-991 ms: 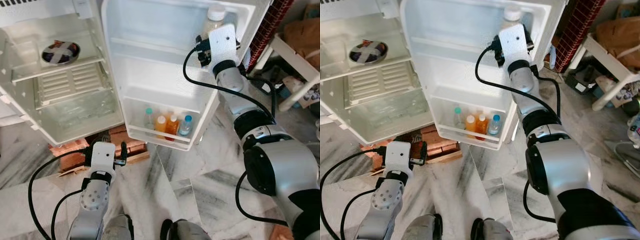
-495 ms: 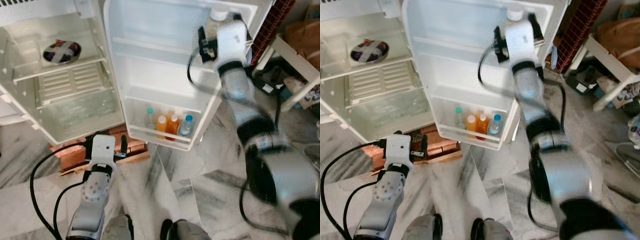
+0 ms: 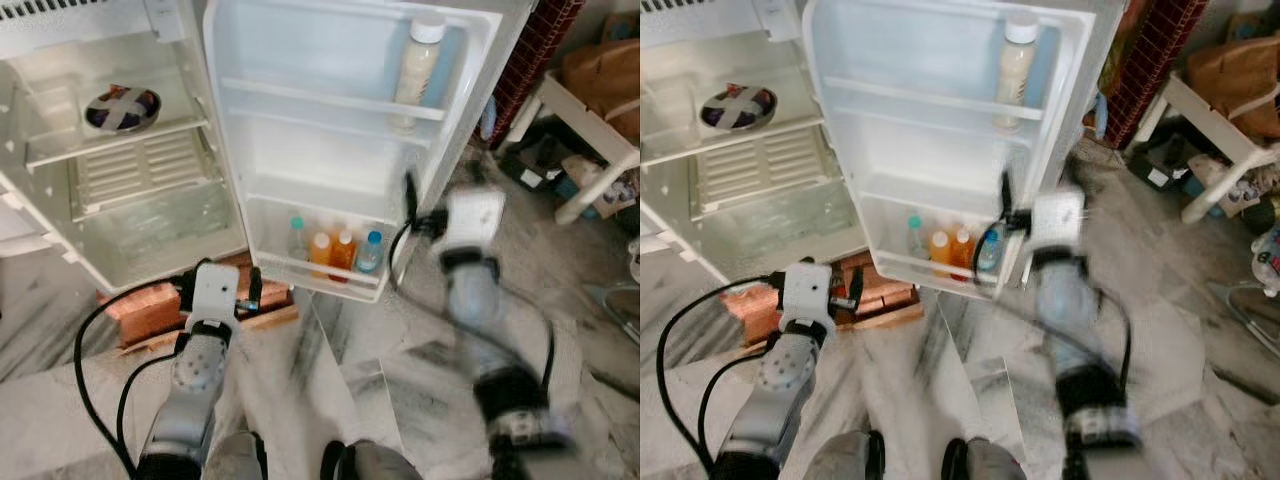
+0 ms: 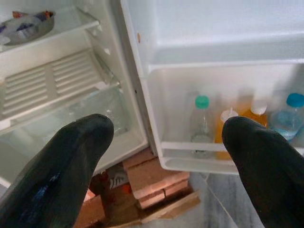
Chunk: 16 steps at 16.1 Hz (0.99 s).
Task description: Restocking fridge
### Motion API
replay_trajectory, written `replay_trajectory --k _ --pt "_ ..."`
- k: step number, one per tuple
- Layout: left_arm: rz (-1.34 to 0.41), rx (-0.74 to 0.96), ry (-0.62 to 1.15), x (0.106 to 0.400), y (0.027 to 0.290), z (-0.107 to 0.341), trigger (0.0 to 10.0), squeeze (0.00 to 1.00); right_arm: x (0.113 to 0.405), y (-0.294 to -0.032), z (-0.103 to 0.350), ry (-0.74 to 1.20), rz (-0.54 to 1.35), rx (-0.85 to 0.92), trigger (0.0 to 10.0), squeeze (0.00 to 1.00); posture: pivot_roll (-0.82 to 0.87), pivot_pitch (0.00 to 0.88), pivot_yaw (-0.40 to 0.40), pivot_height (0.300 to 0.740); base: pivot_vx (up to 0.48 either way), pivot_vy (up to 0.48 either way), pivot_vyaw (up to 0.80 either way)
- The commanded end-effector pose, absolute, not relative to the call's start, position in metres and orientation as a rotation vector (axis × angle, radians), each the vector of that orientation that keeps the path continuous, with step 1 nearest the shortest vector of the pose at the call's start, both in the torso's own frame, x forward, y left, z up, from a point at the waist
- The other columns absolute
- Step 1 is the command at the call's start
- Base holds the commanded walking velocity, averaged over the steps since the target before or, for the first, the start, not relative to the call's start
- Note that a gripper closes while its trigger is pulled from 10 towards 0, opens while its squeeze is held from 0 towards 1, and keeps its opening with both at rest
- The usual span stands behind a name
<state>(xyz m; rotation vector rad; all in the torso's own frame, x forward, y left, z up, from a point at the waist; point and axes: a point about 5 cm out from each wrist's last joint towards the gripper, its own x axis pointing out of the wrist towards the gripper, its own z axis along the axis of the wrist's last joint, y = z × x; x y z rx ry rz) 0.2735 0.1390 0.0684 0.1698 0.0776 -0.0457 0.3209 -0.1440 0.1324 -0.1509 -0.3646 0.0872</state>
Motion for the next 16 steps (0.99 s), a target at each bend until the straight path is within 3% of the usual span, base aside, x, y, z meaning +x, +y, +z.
replay_trajectory --k 1,7,11,16 --pt "-0.063 0.164 0.088 0.273 0.134 0.064 10.0 0.0 0.314 -0.138 0.129 -0.344 0.106 -0.094 10.0 0.0 0.15 0.071 -0.034 0.74 0.0 -0.36 0.58" --pt "-0.089 0.164 0.085 0.273 0.132 0.061 10.0 0.0 0.299 -0.136 0.112 -0.226 0.115 -0.016 10.0 0.0 0.14 0.071 -0.026 0.74 0.0 -0.358 0.8" --pt "-0.077 0.151 0.067 0.278 0.132 0.065 10.0 0.0 0.298 -0.139 0.097 -0.068 0.121 0.036 10.0 0.0 0.14 0.068 -0.029 0.74 0.0 -0.368 0.0" --pt "-0.058 0.104 0.051 0.277 0.132 0.065 10.0 0.0 0.293 -0.132 0.098 -0.06 0.173 0.028 10.0 0.0 0.13 0.073 -0.023 0.74 0.0 0.0 0.0"
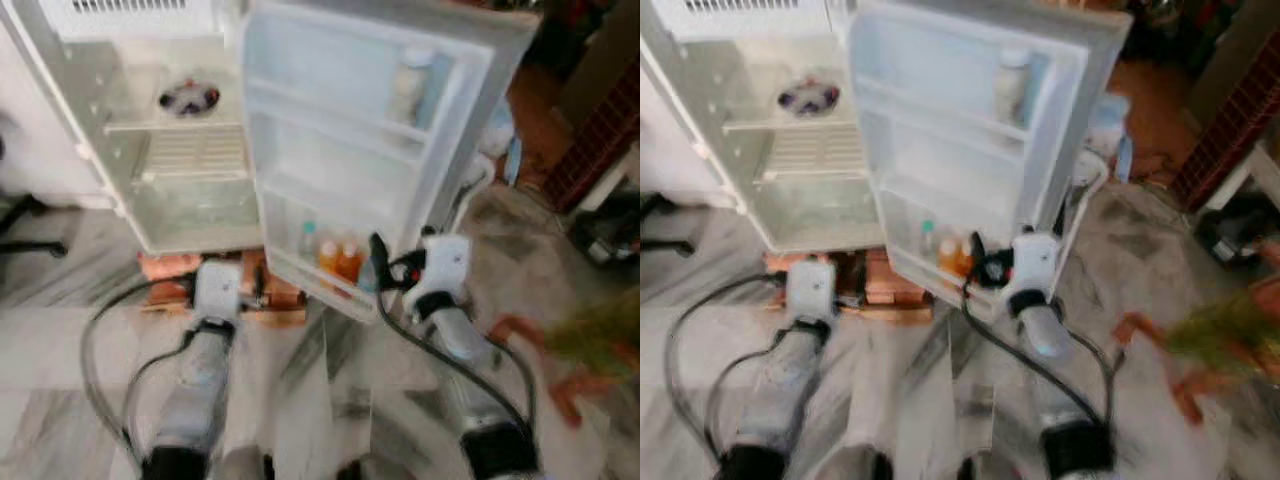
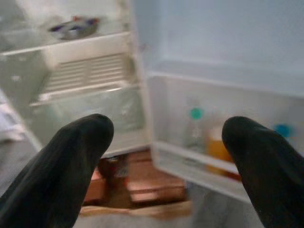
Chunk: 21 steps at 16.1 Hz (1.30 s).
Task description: Restocking fridge
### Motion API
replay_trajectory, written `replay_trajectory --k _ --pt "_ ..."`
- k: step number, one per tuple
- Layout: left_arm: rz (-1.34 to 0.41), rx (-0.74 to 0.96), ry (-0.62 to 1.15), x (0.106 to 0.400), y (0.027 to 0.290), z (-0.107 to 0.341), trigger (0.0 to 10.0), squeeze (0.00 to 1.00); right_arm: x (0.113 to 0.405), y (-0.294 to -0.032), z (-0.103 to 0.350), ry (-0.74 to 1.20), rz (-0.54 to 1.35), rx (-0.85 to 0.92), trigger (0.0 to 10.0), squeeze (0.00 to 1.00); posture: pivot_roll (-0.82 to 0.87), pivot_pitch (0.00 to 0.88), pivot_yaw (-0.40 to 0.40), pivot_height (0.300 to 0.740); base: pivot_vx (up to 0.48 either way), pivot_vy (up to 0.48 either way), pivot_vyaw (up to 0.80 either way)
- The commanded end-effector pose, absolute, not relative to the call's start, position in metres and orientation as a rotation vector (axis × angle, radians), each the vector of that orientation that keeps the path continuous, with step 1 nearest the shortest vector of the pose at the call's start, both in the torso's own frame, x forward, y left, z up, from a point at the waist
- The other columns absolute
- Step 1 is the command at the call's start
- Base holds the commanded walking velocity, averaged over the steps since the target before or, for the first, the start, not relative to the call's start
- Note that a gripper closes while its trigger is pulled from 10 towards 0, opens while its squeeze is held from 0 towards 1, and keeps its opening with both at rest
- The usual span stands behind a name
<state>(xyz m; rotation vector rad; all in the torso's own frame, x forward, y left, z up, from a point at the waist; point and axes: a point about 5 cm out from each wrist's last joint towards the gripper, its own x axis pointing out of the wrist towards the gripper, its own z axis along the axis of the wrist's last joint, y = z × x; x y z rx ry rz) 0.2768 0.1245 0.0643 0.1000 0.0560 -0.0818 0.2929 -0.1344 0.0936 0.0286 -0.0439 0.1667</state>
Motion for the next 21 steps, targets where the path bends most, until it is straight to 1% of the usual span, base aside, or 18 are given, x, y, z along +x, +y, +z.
replay_trajectory --k 1,3,5,16,18,19,21 --pt "-0.057 0.103 0.049 0.278 0.132 0.065 10.0 0.0 0.292 -0.132 0.097 -0.044 0.168 0.025 10.0 0.0 0.13 0.073 -0.024 0.74 0.0 0.0 0.0" --pt "-0.075 0.134 0.052 0.279 0.13 0.065 10.0 0.0 0.289 -0.127 0.1 -0.065 0.22 0.007 10.0 0.0 0.13 0.073 -0.023 0.74 0.0 0.0 0.0" --pt "-0.08 0.134 0.055 0.279 0.129 0.064 10.0 0.0 0.292 -0.13 0.105 -0.077 0.206 0.026 10.0 0.0 0.13 0.074 -0.021 0.74 0.0 -0.33 0.0" --pt "-0.078 0.154 0.078 0.28 0.131 0.059 10.0 0.0 0.294 -0.129 0.112 -0.112 0.219 0.009 10.0 0.0 0.12 0.077 -0.021 0.74 0.258 -0.399 0.0" --pt "-0.083 0.134 0.088 0.278 0.131 0.057 10.0 0.0 0.293 -0.129 0.111 -0.107 0.224 0.016 10.0 0.0 0.12 0.075 -0.02 0.74 0.124 -0.156 0.0" --pt "-0.075 0.158 0.115 0.274 0.135 0.051 10.0 0.0 0.293 -0.128 0.109 -0.099 0.239 0.017 10.0 0.0 0.12 0.075 -0.019 0.74 0.0 0.0 0.0" --pt "-0.057 0.174 0.175 0.253 0.156 0.037 10.0 0.0 0.294 -0.126 0.107 -0.085 0.305 0.024 10.0 0.0 0.13 0.08 -0.019 0.74 0.0 0.0 0.0"
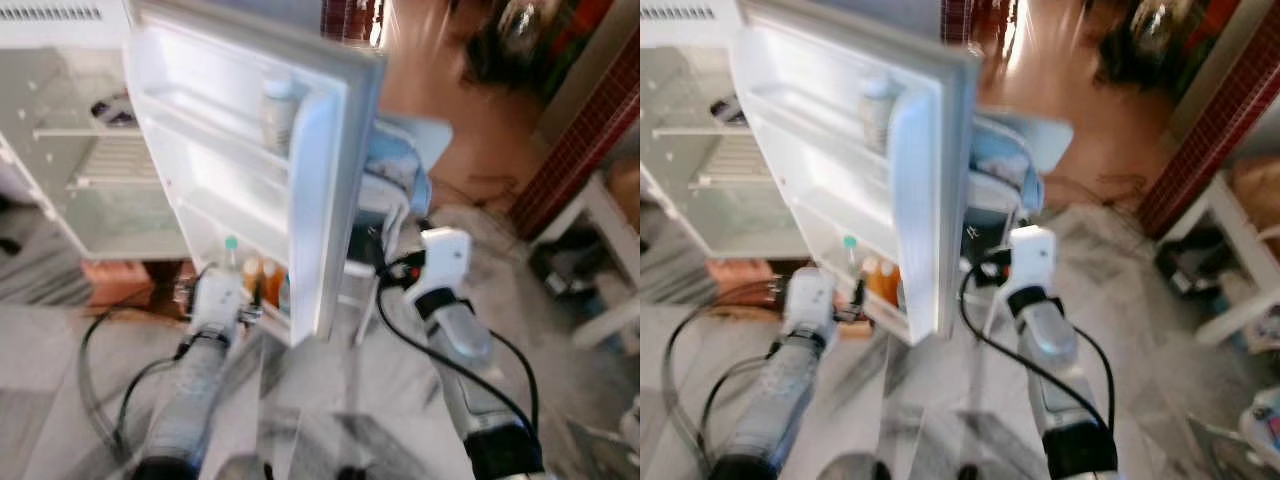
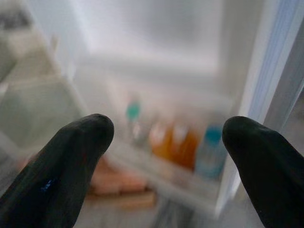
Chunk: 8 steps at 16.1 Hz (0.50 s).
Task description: Restocking fridge
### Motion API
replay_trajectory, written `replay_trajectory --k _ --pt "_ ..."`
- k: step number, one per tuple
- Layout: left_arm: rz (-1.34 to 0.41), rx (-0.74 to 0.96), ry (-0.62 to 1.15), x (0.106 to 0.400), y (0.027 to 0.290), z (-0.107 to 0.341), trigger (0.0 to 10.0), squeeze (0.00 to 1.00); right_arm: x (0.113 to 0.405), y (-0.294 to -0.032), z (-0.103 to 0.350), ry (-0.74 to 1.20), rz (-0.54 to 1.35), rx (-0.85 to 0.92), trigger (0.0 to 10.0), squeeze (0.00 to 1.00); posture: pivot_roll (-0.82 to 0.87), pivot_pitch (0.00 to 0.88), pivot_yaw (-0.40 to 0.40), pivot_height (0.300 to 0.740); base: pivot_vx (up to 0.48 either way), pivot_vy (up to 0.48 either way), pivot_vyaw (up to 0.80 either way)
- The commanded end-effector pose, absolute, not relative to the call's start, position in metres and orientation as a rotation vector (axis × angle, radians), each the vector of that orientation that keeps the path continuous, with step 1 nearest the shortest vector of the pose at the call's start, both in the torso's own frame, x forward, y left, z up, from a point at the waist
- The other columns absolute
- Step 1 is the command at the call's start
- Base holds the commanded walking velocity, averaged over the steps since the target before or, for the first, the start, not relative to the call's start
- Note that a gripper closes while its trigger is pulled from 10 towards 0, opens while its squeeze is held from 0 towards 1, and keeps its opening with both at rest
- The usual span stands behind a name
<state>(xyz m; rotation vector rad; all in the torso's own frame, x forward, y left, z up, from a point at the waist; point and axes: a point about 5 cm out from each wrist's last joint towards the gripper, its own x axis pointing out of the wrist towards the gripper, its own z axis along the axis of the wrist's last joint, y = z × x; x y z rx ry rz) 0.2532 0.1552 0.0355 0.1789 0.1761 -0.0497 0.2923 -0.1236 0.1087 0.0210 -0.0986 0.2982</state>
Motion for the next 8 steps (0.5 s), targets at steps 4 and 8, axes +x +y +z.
replay_trajectory --k 4,8 --pt "-0.006 0.107 0.288 0.218 0.175 0.023 10.0 0.0 0.315 -0.134 0.114 -0.093 0.27 -0.005 10.0 0.0 0.16 0.09 -0.035 0.74 0.0 0.0 0.0" --pt "-0.082 0.108 0.423 0.186 0.188 0.004 10.0 0.0 0.358 -0.089 0.142 -0.104 0.303 0.102 10.0 0.0 0.2 0.093 -0.049 0.74 0.0 0.0 0.0"
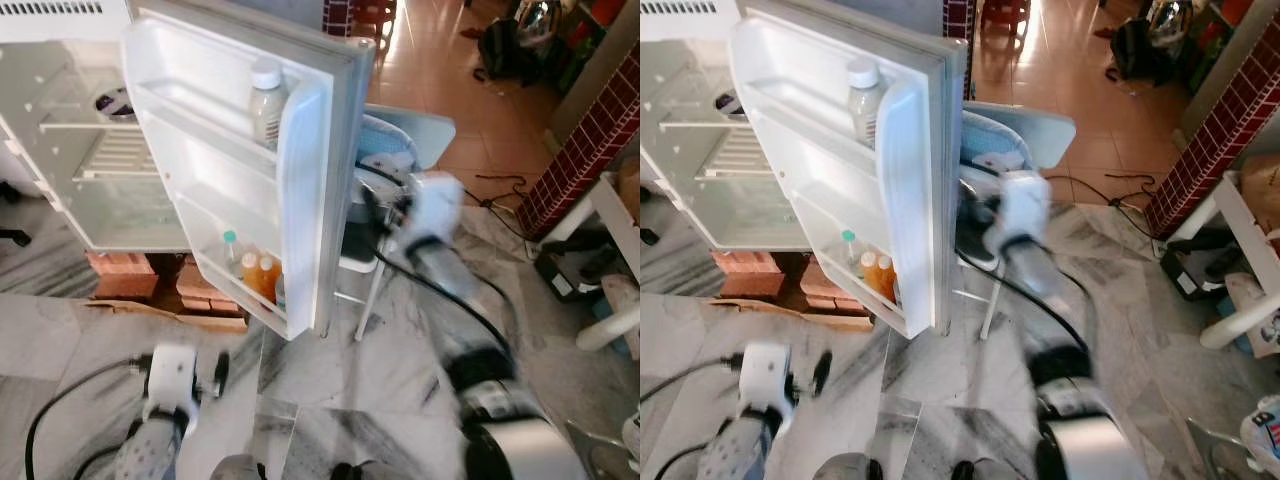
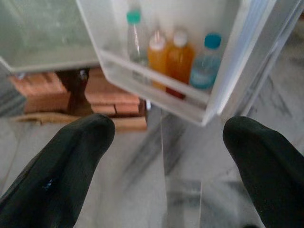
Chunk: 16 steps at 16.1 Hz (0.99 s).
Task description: Restocking fridge
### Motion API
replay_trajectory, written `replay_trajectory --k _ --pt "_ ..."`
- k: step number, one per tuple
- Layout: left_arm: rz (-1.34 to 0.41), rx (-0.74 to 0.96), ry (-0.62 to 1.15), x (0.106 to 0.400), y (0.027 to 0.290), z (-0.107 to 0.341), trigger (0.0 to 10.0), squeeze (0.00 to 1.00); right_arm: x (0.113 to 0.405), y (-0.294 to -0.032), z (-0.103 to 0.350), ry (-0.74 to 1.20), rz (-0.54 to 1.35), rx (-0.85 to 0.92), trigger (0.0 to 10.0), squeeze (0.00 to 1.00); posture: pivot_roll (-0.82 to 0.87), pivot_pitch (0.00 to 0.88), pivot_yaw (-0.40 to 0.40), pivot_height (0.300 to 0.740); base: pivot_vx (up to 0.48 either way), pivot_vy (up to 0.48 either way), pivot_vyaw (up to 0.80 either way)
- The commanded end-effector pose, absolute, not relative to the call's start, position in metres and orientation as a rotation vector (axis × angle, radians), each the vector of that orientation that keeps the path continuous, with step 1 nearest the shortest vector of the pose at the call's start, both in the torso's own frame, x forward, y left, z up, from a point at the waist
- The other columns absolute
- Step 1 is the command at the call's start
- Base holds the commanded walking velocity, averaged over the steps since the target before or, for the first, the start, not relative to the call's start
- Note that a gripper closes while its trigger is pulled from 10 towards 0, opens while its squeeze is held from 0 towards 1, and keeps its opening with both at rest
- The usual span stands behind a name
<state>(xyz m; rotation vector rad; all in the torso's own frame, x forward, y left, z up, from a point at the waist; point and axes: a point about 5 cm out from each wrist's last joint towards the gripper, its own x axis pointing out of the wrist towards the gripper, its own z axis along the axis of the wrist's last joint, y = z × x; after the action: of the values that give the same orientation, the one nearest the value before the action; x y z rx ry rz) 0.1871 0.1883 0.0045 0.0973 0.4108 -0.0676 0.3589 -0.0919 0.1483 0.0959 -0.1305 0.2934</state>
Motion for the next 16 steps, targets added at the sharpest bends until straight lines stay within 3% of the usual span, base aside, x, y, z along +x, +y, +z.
replay_trajectory --k 1,5,7,9,12,14,16 --pt "-0.085 0.109 0.409 0.186 0.186 0.009 10.0 0.0 0.366 -0.072 0.151 -0.117 0.35 0.114 10.0 0.0 0.22 0.089 -0.056 0.74 0.0 0.0 0.0" --pt "-0.073 0.075 0.447 0.178 0.185 0.004 10.0 0.0 0.374 -0.057 0.162 -0.118 0.441 0.233 10.0 0.0 0.24 0.086 -0.065 0.74 0.0 0.0 0.0" --pt "-0.063 0.081 0.459 0.174 0.186 0.001 10.0 0.0 0.371 -0.041 0.168 -0.134 0.614 0.322 10.0 0.0 0.24 0.084 -0.066 0.74 0.0 0.0 0.0" --pt "-0.063 0.086 0.463 0.178 0.188 -0.003 10.0 0.0 0.371 -0.035 0.169 -0.157 0.616 0.23 10.0 0.0 0.24 0.081 -0.062 0.74 0.0 0.0 0.0" --pt "-0.069 0.098 0.489 0.182 0.192 -0.016 10.0 0.0 0.363 -0.017 0.168 -0.135 0.75 0.325 10.0 0.0 0.24 0.083 -0.057 0.74 0.0 0.0 0.0" --pt "-0.061 0.102 0.507 0.18 0.197 -0.023 10.0 0.0 0.322 0.006 0.183 -0.178 1.277 0.596 10.0 0.0 0.24 0.087 -0.058 0.74 0.0 0.0 0.0" --pt "-0.05 0.101 0.52 0.177 0.203 -0.03 10.0 0.0 0.286 -0.004 0.197 -0.214 1.534 0.67 10.0 0.0 0.24 0.093 -0.059 0.74 0.0 0.0 0.0"
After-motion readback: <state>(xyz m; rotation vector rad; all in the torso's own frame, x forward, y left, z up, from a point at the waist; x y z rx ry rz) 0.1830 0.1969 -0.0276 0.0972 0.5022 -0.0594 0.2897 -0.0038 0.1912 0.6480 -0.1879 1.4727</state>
